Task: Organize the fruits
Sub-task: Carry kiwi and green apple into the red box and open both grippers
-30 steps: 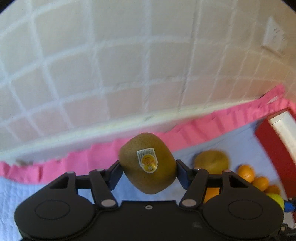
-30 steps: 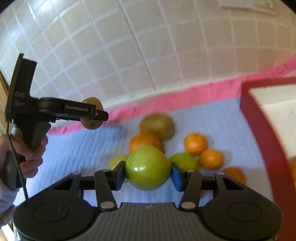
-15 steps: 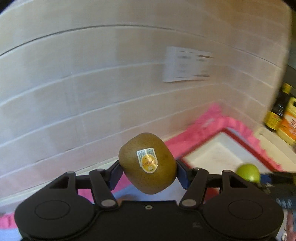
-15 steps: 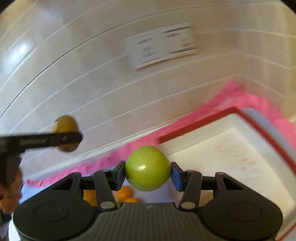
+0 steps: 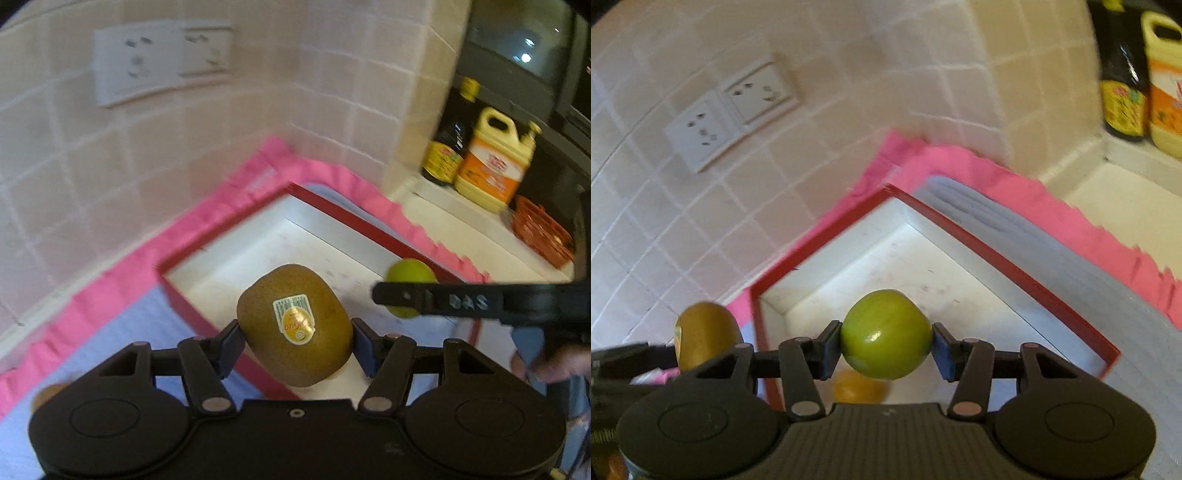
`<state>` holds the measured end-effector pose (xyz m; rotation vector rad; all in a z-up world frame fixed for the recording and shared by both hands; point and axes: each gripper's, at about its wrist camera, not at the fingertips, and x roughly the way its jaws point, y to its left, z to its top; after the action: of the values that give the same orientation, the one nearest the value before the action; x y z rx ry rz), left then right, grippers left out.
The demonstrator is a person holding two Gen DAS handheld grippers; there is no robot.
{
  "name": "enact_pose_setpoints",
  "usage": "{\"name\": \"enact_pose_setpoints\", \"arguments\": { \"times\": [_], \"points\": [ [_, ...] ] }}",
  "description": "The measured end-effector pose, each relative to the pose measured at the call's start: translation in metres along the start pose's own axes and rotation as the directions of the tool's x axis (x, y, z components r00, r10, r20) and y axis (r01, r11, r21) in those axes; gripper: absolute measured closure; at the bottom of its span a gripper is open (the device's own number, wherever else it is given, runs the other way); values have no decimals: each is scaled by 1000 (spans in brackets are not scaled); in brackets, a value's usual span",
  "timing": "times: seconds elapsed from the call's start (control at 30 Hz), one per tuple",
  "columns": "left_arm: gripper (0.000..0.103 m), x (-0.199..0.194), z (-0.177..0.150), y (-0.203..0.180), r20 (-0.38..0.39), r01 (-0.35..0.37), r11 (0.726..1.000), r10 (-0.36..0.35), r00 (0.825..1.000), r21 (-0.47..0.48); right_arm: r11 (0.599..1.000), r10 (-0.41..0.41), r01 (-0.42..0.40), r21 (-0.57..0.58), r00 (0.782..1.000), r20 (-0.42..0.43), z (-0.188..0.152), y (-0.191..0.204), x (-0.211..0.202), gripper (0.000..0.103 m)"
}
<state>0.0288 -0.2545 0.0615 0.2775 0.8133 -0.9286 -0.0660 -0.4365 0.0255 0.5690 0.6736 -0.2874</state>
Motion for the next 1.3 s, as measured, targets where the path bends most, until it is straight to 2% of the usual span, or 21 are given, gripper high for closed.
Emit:
{"name": "enact_pose_setpoints", "arguments": {
  "times": [0.27, 0.6, 0.7, 0.73, 1.07, 1.3],
  "points": [
    [29, 26, -15, -25, -89, 81, 997, -80, 993, 8, 992, -9, 16, 124, 998, -56, -7, -28, 11, 50],
    [29, 43, -21, -36, -151, 111, 994, -109, 982, 5, 992, 2, 8, 122, 997, -80, -8, -26, 11, 50],
    [24, 37, -15, -38, -120, 108, 994, -106, 987, 12, 994, -18, 28, 107, 996, -92, -6, -22, 11, 44],
    [23, 34, -12, -39, -112, 108, 994, -106, 988, 18, 994, -29, 37, 102, 996, -82, -5, -20, 8, 37],
    [23, 19, -4, -21, -87, 29, 1000, -28, 996, 2, 997, -22, 21, 69, 1000, 13, 13, -3, -21, 34],
    [23, 3, 2, 0, -51, -40, 999, 39, 998, -23, 1000, -12, 11, 26, 999, 33, 16, 17, -28, 34]
  ]
}}
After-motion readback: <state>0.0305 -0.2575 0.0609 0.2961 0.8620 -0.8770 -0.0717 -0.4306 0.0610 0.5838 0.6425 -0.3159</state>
